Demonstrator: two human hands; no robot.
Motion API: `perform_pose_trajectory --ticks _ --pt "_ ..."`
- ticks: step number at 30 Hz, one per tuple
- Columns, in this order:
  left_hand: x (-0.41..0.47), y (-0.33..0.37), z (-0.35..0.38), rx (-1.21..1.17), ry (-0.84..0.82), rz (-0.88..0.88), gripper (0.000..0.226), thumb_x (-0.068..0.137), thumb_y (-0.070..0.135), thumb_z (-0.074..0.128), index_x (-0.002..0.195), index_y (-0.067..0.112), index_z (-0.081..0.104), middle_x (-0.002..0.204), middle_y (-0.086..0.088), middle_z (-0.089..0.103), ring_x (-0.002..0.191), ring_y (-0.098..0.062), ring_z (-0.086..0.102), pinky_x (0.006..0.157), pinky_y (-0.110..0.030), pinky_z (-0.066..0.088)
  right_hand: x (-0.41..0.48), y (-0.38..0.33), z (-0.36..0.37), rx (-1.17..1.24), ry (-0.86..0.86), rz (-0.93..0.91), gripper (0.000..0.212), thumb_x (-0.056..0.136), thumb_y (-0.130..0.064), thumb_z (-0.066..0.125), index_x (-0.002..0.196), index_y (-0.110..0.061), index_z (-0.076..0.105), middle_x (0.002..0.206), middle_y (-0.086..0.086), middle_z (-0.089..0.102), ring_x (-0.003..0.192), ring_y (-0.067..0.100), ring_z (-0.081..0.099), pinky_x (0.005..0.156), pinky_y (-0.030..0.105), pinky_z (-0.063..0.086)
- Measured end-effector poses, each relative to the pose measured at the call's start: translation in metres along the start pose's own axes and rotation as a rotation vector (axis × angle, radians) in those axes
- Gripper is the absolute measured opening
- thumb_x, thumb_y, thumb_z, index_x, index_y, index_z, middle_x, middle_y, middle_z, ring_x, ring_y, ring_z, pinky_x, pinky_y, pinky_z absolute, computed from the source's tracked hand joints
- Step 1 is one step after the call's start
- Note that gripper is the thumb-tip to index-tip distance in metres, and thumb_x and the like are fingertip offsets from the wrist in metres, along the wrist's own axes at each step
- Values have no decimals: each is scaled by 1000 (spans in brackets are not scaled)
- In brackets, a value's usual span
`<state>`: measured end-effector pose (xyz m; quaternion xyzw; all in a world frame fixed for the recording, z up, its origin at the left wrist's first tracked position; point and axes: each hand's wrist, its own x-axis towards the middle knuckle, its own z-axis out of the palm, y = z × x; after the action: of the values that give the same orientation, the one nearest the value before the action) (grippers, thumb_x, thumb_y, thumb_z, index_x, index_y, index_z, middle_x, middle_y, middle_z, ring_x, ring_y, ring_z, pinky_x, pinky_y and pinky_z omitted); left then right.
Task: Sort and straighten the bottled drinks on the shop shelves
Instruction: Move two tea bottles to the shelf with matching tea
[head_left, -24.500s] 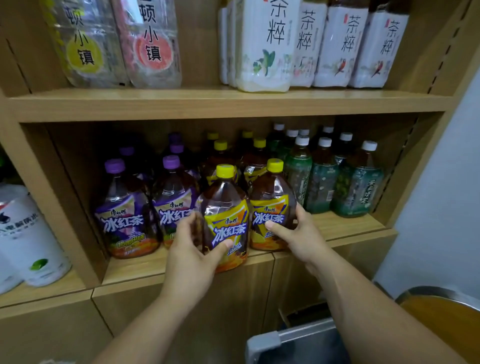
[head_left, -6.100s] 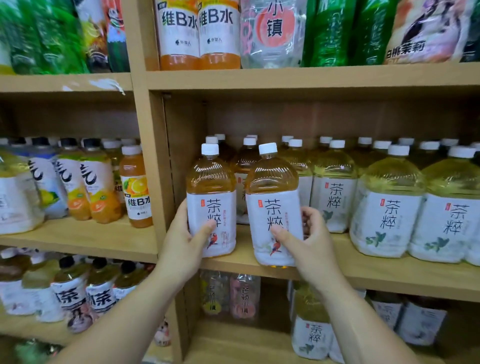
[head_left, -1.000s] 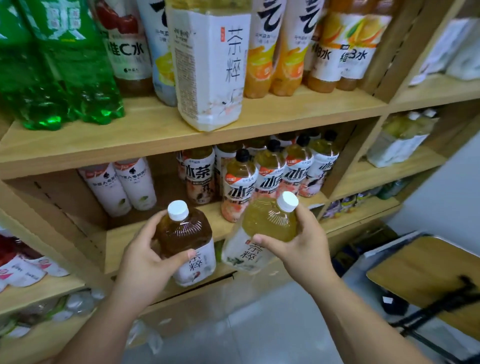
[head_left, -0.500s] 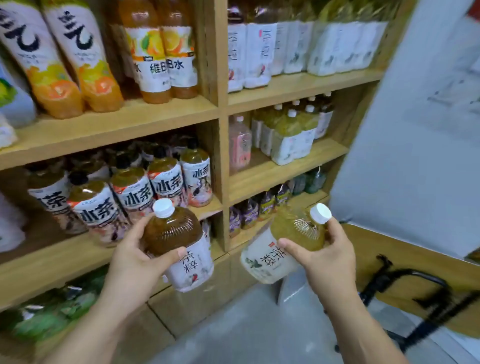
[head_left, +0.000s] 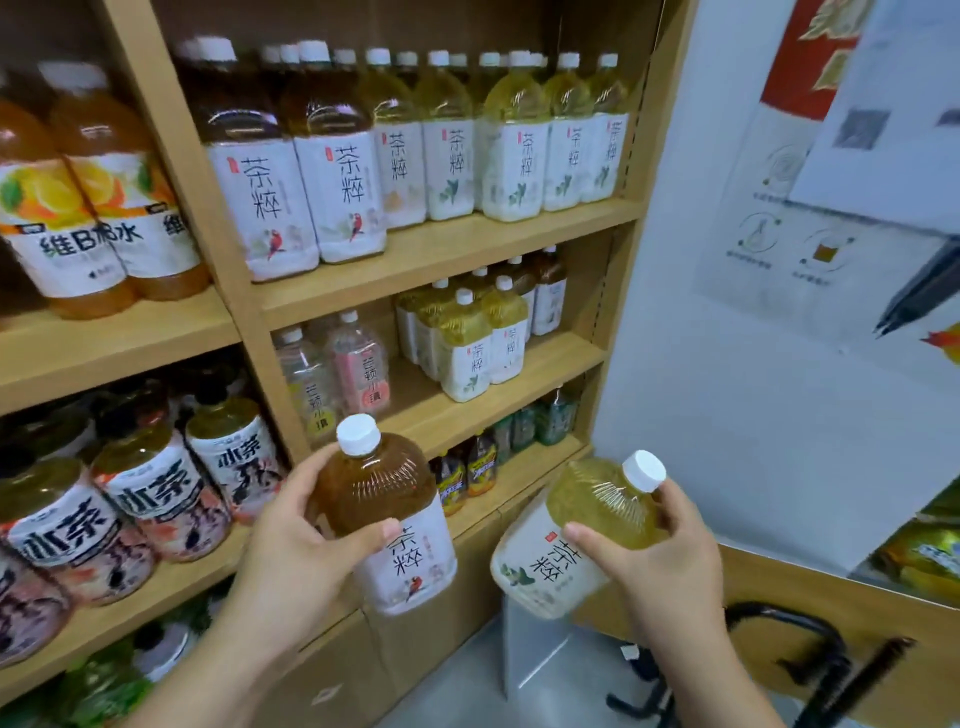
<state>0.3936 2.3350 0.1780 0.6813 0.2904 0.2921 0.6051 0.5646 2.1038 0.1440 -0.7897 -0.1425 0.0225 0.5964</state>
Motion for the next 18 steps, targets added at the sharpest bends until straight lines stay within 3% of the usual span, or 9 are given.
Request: perform_pose_trajectory --ticks 2,5,7,10,13,16,18 --pt "26 9 11 -18 -9 36 74 68 -6 87 118 41 60 104 25 74 97 8 69 76 -15 56 26 -5 5 1 -4 -15 77 49 -37 101 118 -33 65 110 -12 71 97 -2 64 73 13 46" --pt "71 20 26 -77 1 79 76 66 -5 88 118 43 61 108 24 74 102 -1 71 92 -39 57 66 -21 12 1 -2 -58 84 46 -44 98 122 -32 64 115 -11 69 101 -4 63 74 10 46" --pt "101 30 36 -113 -13 108 76 66 -6 87 119 43 62 108 23 74 100 -4 72 93 -50 58 94 -36 14 -15 1 -94 79 46 -44 97 118 -35 64 114 -12 69 101 -4 63 74 10 46" --pt "139 51 45 -95 -41 173 76 64 0 90 117 46 64 111 20 74 103 -8 72 92 -55 58 130 -60 13 -46 13 -169 83 42 -51 93 118 -32 66 111 -11 70 103 0 64 72 7 47" --pt "169 70 50 -91 -73 223 80 53 19 94 122 45 65 119 13 73 112 -15 70 93 -60 55 163 -79 13 -42 56 -238 86 40 -56 88 118 -28 67 109 -9 71 103 6 64 73 7 48" --pt "184 84 55 -113 -72 244 85 45 26 91 124 43 65 120 12 74 112 -15 70 95 -57 55 196 -97 14 4 75 -317 82 43 -52 91 117 -26 70 108 -8 73 103 10 66 85 24 54" --pt "191 92 58 -114 -43 276 83 43 24 91 121 40 66 117 12 75 109 -13 71 92 -50 56 217 -116 15 30 55 -387 78 45 -50 91 117 -25 71 106 -11 75 100 6 68 84 21 54"
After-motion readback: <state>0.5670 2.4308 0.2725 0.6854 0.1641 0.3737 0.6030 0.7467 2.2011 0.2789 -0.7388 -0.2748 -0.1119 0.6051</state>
